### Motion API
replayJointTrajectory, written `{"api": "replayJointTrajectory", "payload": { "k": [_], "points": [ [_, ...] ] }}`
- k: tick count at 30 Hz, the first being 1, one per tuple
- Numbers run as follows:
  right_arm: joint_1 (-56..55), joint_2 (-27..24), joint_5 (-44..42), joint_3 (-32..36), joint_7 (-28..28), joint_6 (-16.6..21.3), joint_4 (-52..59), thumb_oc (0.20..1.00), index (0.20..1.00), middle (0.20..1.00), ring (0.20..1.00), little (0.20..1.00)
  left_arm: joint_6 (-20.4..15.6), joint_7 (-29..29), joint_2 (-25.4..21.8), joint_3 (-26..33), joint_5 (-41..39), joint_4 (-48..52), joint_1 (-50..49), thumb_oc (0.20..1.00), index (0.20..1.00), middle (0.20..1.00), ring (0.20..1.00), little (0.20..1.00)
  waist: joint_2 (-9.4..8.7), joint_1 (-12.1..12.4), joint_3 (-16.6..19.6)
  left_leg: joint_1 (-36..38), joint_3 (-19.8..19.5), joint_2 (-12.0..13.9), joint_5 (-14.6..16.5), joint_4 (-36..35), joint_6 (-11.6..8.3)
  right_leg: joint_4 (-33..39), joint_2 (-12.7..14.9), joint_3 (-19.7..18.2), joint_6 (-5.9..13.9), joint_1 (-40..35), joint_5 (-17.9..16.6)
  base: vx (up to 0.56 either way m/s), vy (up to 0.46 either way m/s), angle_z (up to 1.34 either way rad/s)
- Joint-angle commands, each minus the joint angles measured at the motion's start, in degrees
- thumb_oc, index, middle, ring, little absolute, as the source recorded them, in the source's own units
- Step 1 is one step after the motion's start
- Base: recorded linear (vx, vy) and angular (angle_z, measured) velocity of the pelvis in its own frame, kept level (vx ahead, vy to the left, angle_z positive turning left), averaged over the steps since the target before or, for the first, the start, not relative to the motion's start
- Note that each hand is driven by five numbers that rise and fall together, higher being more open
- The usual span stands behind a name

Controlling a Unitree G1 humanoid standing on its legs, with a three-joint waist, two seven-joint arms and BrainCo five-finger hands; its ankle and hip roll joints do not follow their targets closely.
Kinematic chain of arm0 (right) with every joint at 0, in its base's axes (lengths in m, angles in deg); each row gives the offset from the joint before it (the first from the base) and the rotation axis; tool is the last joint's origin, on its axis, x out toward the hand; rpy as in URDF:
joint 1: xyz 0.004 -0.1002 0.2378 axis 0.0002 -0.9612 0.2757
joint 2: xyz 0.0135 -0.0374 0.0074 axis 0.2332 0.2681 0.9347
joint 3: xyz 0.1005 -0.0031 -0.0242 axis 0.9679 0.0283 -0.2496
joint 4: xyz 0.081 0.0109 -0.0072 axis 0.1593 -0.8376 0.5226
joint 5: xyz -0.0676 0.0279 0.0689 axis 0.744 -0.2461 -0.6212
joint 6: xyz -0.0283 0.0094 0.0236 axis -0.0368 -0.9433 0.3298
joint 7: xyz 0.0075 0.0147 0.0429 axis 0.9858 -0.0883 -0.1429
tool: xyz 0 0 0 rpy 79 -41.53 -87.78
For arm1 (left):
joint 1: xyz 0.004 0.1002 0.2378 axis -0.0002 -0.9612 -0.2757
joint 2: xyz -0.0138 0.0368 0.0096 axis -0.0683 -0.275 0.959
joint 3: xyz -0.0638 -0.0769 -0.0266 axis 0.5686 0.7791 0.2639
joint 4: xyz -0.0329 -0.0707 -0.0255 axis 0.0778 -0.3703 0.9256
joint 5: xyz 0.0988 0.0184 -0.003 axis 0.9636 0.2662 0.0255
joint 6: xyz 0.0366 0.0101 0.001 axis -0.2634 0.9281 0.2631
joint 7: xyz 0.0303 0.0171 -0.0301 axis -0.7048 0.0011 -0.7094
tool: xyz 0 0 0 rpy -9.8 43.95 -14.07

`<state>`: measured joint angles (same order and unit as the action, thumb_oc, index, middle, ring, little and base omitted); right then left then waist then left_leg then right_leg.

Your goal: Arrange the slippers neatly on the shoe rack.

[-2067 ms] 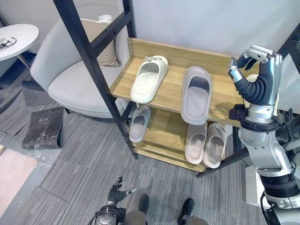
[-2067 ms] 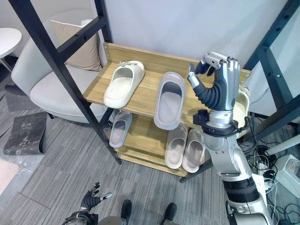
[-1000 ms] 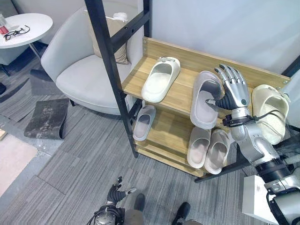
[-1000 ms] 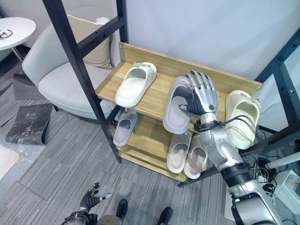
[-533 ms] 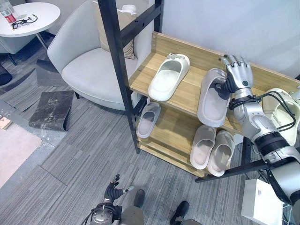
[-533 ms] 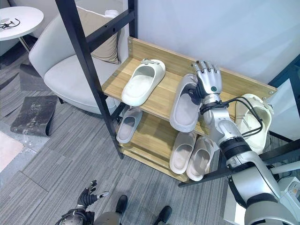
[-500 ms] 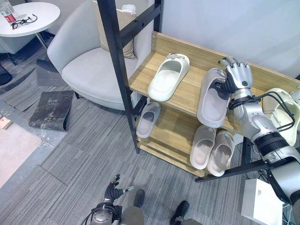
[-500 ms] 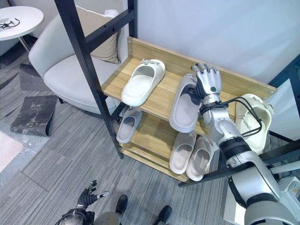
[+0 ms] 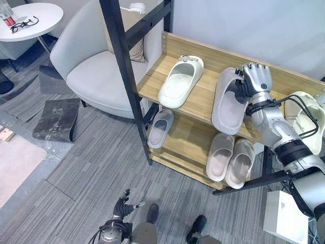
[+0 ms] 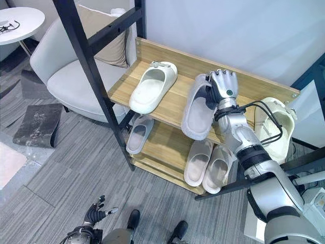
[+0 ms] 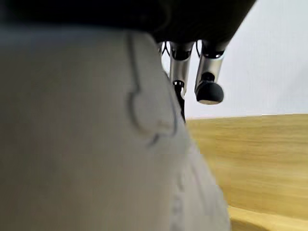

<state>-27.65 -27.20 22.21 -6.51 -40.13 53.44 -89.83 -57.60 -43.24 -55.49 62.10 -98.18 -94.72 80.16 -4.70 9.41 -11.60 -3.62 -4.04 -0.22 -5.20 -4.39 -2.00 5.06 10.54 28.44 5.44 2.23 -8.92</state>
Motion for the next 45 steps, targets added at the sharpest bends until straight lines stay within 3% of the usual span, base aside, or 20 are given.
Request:
{"api": "replayJointTrajectory", "payload": {
  "k": [1, 6, 10, 14, 17, 18, 22, 25, 29, 34, 36, 38, 39, 43, 45],
  "points": [
    [0.1, -2.7, -1.4, 5.7, 4.2, 0.8, 11.3, 0.200, 0.200, 0.200, 0.200, 0.200, -1.3, -1.0, 0.5, -0.5, -0.9, -0.4, 2.5, 1.000, 1.000, 1.000, 1.000, 1.000, -0.67, 0.6, 0.8, 0.6, -1.3, -0.9, 5.3, 1.7, -0.11, -1.8, 0.6, 0.3, 4.19, -5.2, 6.4, 0.00, 0.000, 0.00],
    [-10.2, 0.8, -1.5, 16.0, 7.4, 4.5, 28.7, 0.200, 0.200, 0.200, 0.200, 0.200, -0.8, -1.3, 1.8, 0.2, 0.7, -0.2, 2.0, 1.000, 1.000, 1.000, 1.000, 1.000, 0.24, -0.8, 1.5, 0.9, -0.6, -0.6, 5.0, 1.2, -0.34, -1.6, 0.5, 0.2, 4.12, -5.5, 6.6, -0.01, -0.012, 0.05],
    [-15.3, 3.3, -2.5, 19.6, 7.9, 7.3, 36.5, 0.200, 0.200, 0.200, 0.200, 0.200, -0.7, -1.4, 2.3, -0.1, 1.7, -0.1, 1.6, 1.000, 1.000, 1.000, 1.000, 1.000, 0.53, -1.1, 1.9, 1.2, -0.3, -0.5, 4.8, 1.0, -0.36, -1.4, 0.3, 0.0, 4.17, -5.6, 6.6, -0.01, -0.016, -0.07],
    [-18.6, 7.2, -6.1, 21.6, 8.6, 12.6, 47.1, 0.200, 0.200, 0.200, 0.200, 0.200, -0.7, -1.8, 2.4, -0.5, 2.5, 1.3, 0.7, 1.000, 1.000, 1.000, 1.000, 1.000, 0.99, -1.7, 2.4, 1.6, 0.1, -0.6, 4.6, 0.9, -0.40, -1.4, 0.1, -0.5, 4.16, -5.8, 6.6, -0.01, -0.015, -0.11],
    [-19.5, 13.2, -18.2, 17.7, 5.1, 19.9, 54.2, 0.200, 0.200, 0.200, 0.200, 0.200, -0.6, -2.5, 2.5, -0.7, 2.6, 2.6, -0.2, 1.000, 1.000, 1.000, 1.000, 1.000, 1.49, -1.9, 2.8, 1.8, 0.2, -0.4, 4.4, 0.8, -0.40, -1.5, 0.1, -0.8, 4.02, -5.8, 6.7, -0.02, -0.021, -0.09],
    [-19.6, 13.2, -18.5, 17.7, 4.9, 19.9, 54.3, 0.200, 0.200, 0.200, 0.200, 0.200, -0.6, -2.5, 2.4, -0.7, 2.6, 2.7, -0.3, 1.000, 1.000, 1.000, 1.000, 1.000, 1.45, -2.0, 2.8, 1.9, 0.3, -0.4, 4.4, 0.8, -0.41, -1.5, 0.1, -0.9, 4.01, -5.8, 6.7, -0.04, -0.011, -0.05],
    [-19.9, 21.4, -38.9, 8.9, -2.9, 25.5, 59.4, 0.200, 0.200, 0.200, 0.200, 0.200, 0.2, -4.0, 2.6, -0.2, 2.0, 2.5, -0.9, 1.000, 1.000, 1.000, 1.000, 1.000, 1.94, -1.8, 3.2, 2.3, 0.7, -0.2, 4.2, 0.8, -0.53, -1.5, 0.1, -1.0, 3.73, -6.2, 6.7, -0.01, -0.004, 0.00],
    [-20.3, 23.1, -44.9, 5.2, -6.8, 25.3, 60.5, 0.200, 0.200, 0.200, 0.200, 0.200, 0.2, -4.4, 2.6, 0.3, 1.5, 2.5, -0.9, 1.000, 1.000, 1.000, 1.000, 1.000, 2.14, -1.7, 3.3, 2.4, 0.6, -0.2, 4.1, 0.7, -0.70, -1.4, 0.0, -0.8, 3.64, -6.2, 6.7, -0.03, -0.013, 0.01],
    [-17.9, 27.5, -57.2, -7.6, -16.4, 23.3, 58.8, 0.200, 0.200, 0.200, 0.200, 0.200, 0.3, -5.6, 2.9, 1.9, 0.8, -0.4, -0.5, 1.000, 1.000, 1.000, 1.000, 1.000, 2.37, -0.1, 3.4, 2.2, -0.1, 0.0, 3.9, 1.0, -0.99, -1.6, 0.0, -0.1, 3.17, -6.5, 6.9, -0.03, -0.026, 0.00],
    [-16.9, 27.5, -51.7, -13.3, -19.6, 21.4, 53.9, 0.200, 0.200, 0.200, 0.200, 0.200, -0.3, -6.1, 3.5, 3.0, 1.1, -3.6, 0.3, 1.000, 1.000, 1.000, 1.000, 1.000, 2.23, 1.3, 2.8, 2.0, -0.8, 0.2, 3.8, 1.1, -1.29, -1.5, -0.3, 0.6, 2.94, -6.6, 7.0, -0.02, -0.021, 0.06],
    [-16.7, 27.2, -41.0, -16.1, -19.5, 20.7, 49.9, 0.200, 0.200, 0.200, 0.200, 0.200, -1.4, -6.3, 3.7, 2.7, 1.3, -4.1, 0.2, 1.000, 1.000, 1.000, 1.000, 1.000, 2.37, 2.6, 1.6, 1.9, -1.5, 0.4, 3.9, 1.3, -1.71, -1.5, -0.8, 1.4, 2.70, -6.8, 7.5, -0.02, -0.049, 0.09],
    [-16.6, 27.1, -38.0, -17.1, -19.6, 20.8, 47.9, 0.200, 0.200, 0.200, 0.200, 0.200, -1.8, -6.1, 3.8, 2.4, 1.3, -4.0, 0.1, 1.000, 1.000, 1.000, 1.000, 1.000, 2.30, 2.7, 1.3, 1.4, -1.9, 0.3, 3.6, 1.5, -1.67, -1.4, -0.7, 1.9, 2.74, -6.6, 7.3, -0.04, -0.036, 0.16],
    [-16.4, 26.5, -30.3, -18.6, -18.5, 20.4, 44.8, 0.200, 0.200, 0.200, 0.200, 0.200, -2.3, -5.9, 4.0, 1.6, 1.2, -3.8, -0.2, 1.000, 1.000, 1.000, 1.000, 1.000, 2.34, 3.5, -0.1, 0.8, -2.4, 0.4, 3.7, 1.9, -1.94, -1.3, -1.0, 2.2, 2.73, -6.3, 7.5, -0.05, -0.019, 0.26],
    [-15.6, 25.7, -20.0, -20.3, -15.6, 19.6, 37.9, 0.200, 0.200, 0.200, 0.200, 0.200, -3.3, -5.7, 4.3, 0.0, 0.7, -3.8, 0.0, 1.000, 1.000, 1.000, 1.000, 1.000, 2.52, 4.4, -2.8, -1.5, -3.4, -0.1, 3.4, 3.4, -1.90, -1.6, -0.9, 2.7, 2.66, -4.9, 7.4, -0.10, -0.031, 0.21],
    [-15.3, 24.4, -15.7, -20.5, -15.0, 18.7, 36.7, 0.200, 0.200, 0.200, 0.200, 0.200, -3.8, -6.2, 4.9, -0.7, -0.7, -5.2, 3.3, 1.000, 1.000, 1.000, 1.000, 1.000, 2.21, 3.7, -4.3, -3.0, -3.5, -0.3, 3.4, 4.7, -1.86, -2.2, -0.8, 2.7, 2.67, -3.8, 7.5, -0.11, -0.020, 0.07]
  ]
}}
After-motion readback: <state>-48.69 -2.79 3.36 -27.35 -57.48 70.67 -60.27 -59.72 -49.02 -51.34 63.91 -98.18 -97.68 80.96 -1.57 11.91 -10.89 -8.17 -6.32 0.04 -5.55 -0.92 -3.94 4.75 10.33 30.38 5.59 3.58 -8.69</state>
